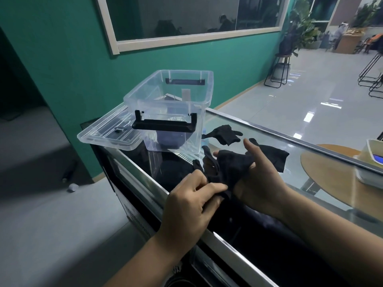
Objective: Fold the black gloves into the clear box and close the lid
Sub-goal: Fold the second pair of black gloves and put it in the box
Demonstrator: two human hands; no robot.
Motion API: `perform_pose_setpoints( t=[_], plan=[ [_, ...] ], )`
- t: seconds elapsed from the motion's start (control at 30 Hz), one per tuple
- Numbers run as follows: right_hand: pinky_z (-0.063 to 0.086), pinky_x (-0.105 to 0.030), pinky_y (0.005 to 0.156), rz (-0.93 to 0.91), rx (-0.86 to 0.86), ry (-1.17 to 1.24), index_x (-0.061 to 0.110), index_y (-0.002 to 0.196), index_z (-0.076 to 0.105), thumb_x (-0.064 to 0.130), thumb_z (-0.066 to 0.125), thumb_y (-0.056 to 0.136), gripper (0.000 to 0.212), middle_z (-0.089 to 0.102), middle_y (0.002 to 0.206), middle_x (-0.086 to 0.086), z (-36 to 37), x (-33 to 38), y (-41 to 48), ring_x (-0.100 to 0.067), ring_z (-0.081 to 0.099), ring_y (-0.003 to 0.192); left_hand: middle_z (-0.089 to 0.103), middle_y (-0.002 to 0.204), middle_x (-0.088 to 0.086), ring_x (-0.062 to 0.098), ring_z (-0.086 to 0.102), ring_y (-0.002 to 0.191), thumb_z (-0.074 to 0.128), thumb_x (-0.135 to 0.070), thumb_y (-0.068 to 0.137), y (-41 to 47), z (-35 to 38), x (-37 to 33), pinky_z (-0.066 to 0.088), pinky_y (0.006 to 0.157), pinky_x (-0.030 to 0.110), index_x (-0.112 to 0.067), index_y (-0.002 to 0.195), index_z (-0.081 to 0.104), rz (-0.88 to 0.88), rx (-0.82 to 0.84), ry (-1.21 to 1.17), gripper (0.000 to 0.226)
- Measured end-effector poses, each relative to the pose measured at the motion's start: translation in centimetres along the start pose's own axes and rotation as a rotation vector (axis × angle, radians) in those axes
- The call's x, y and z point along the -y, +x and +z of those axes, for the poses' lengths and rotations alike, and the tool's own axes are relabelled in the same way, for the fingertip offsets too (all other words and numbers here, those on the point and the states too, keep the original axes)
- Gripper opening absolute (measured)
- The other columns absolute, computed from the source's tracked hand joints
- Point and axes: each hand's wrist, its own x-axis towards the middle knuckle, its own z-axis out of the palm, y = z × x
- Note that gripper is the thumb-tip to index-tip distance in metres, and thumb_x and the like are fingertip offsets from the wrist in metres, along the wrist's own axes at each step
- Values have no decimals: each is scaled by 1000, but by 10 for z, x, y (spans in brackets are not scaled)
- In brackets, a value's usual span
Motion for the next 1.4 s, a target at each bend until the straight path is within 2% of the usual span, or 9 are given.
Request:
perform_pose_setpoints(
  t=[0.2,0.27,0.37,0.53,0.77,0.97,1.1,1.23,1.4],
  plan=[
    [45,-51,118,87,-11,-39,-5,158,39,66,53,101,92,43,164,-30,-1,3,9,-46,55,143,62,133,-1,24,58,125,77,-20,91,-9,2,6,50,95,42,-24,116,83,82,-28,136,26],
    [35,-53,126,129,-6,-67,-8,150,52,66,58,99,90,48,159,-33,-3,5,15,-48,54,143,68,121,-3,21,64,117,75,-20,93,-10,5,8,49,91,43,-23,115,83,87,-32,153,24],
    [42,-48,122,154,-33,-92,-1,124,74,65,63,98,72,68,136,-29,1,12,27,-41,66,130,71,102,-7,19,67,99,74,-22,97,-11,8,11,49,85,42,-22,114,83,116,-36,192,19],
    [40,-50,126,175,16,-51,-4,157,48,68,54,102,91,54,158,-29,-6,9,45,-41,51,150,67,91,-7,19,64,85,74,-25,99,-11,11,13,45,79,37,-22,113,84,139,-10,239,17],
    [26,-51,133,194,44,-13,2,141,65,63,55,105,71,51,162,-22,-17,4,48,-39,47,153,63,90,-7,16,60,81,82,-28,93,-16,19,12,47,76,38,-23,115,82,167,68,247,23],
    [24,-50,134,185,32,-102,2,163,39,65,56,103,89,45,167,-22,-24,3,51,-38,40,158,60,88,-6,15,57,80,73,-39,99,-18,19,13,49,73,39,-22,114,82,179,107,233,25],
    [29,-51,132,184,31,-89,2,162,40,63,59,102,87,49,164,-23,-25,3,52,-39,43,156,65,97,-13,3,63,90,66,-63,100,-13,9,11,54,83,32,-26,118,82,-124,90,-37,44],
    [27,-49,133,180,36,-48,5,166,30,61,61,103,90,43,168,-20,-24,3,51,-35,39,159,67,101,-14,4,67,93,75,-38,100,9,-4,38,58,87,31,-25,113,77,-423,-23,3,19],
    [16,-48,136,168,87,-14,6,168,23,59,60,104,91,35,173,-18,-25,5,51,-34,27,163,59,111,-14,7,63,106,74,-42,99,34,-11,67,52,100,28,-28,119,76,-625,272,42,24]
  ],
)
